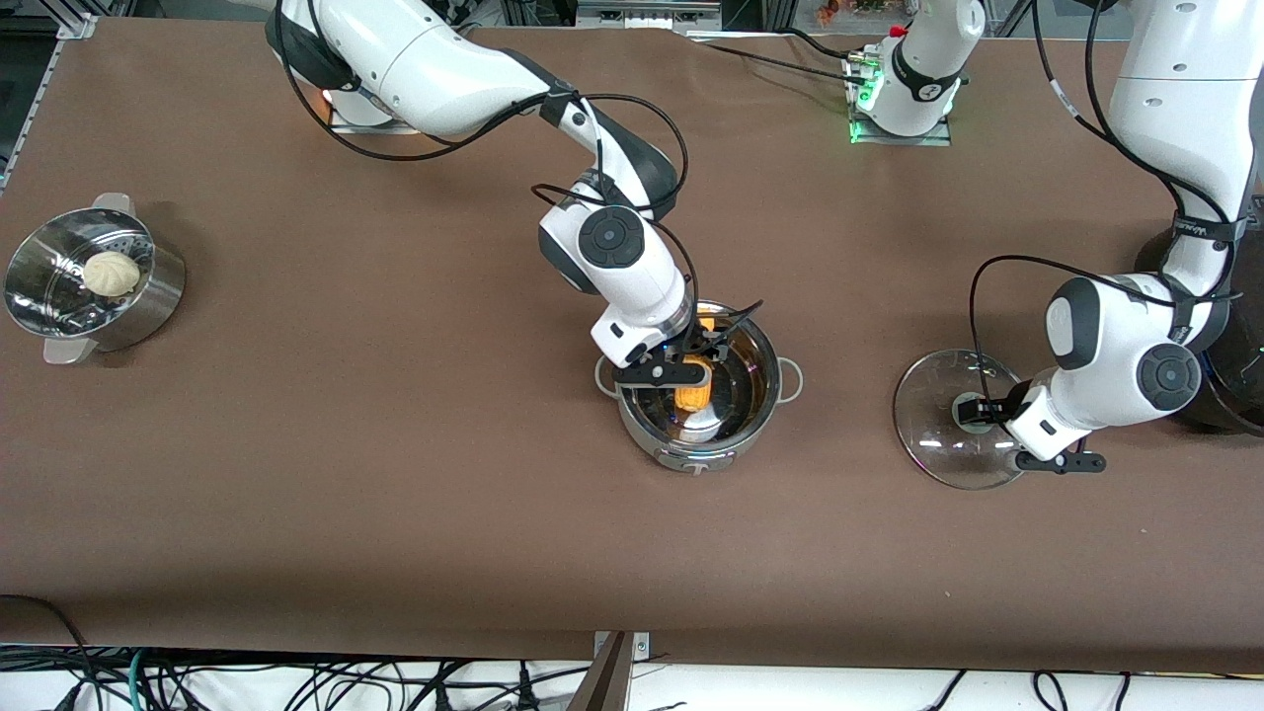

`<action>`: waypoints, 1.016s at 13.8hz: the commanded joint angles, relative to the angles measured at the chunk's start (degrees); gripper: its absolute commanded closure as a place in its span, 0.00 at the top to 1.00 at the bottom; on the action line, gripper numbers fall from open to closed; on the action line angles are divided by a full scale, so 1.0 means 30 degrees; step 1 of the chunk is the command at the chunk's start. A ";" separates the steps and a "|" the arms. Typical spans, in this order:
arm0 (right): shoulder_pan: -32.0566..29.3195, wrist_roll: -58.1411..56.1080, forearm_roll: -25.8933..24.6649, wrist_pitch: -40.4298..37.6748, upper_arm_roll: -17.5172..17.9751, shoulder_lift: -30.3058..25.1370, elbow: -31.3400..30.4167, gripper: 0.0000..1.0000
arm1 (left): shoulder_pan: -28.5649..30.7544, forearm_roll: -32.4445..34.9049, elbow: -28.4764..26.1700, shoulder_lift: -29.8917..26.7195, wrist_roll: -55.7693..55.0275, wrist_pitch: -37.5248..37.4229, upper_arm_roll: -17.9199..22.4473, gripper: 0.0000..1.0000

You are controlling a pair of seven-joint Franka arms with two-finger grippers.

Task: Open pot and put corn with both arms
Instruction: 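Set the lid down with the left gripper while the right gripper drops corn into pot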

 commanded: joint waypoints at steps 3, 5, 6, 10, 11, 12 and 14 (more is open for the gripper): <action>0.0094 -0.0306 -0.0689 -0.1219 -0.0084 -0.0463 0.0524 1.00 | 0.0580 0.0177 -0.0033 -0.2598 -0.0714 -0.1620 -0.0237 1.00; -0.0285 -0.2172 -0.0689 -0.3292 -0.0143 -0.1368 0.0524 1.00 | 0.0846 0.0148 0.0023 -0.4470 -0.0539 -0.3366 -0.0296 1.00; -0.0868 -0.3459 -0.0660 -0.4319 -0.0085 -0.2157 0.0524 1.00 | 0.0847 0.0090 -0.0006 -0.5583 -0.0510 -0.4712 -0.0325 1.00; -0.4146 -0.8321 -0.0251 -0.8771 0.0062 -0.5001 0.0495 1.00 | 0.0817 -0.1639 0.0052 -0.9629 -0.0802 -0.8705 -0.0326 1.00; -0.5025 -0.9727 0.0331 -0.9856 0.0033 -0.5703 0.0495 1.00 | 0.0817 -0.1639 0.0198 -1.0159 -0.0773 -0.9203 -0.0325 1.00; -0.5991 -1.1076 0.1032 -1.0911 -0.0025 -0.6319 0.0466 1.00 | 0.0817 -0.1610 0.0315 -1.0454 -0.0773 -0.9527 -0.0354 1.00; -0.7779 -1.2345 0.1303 -1.3399 -0.0026 -0.7199 0.0495 1.00 | 0.0817 -0.1494 0.0374 -1.1099 -0.0715 -0.9880 -0.0471 1.00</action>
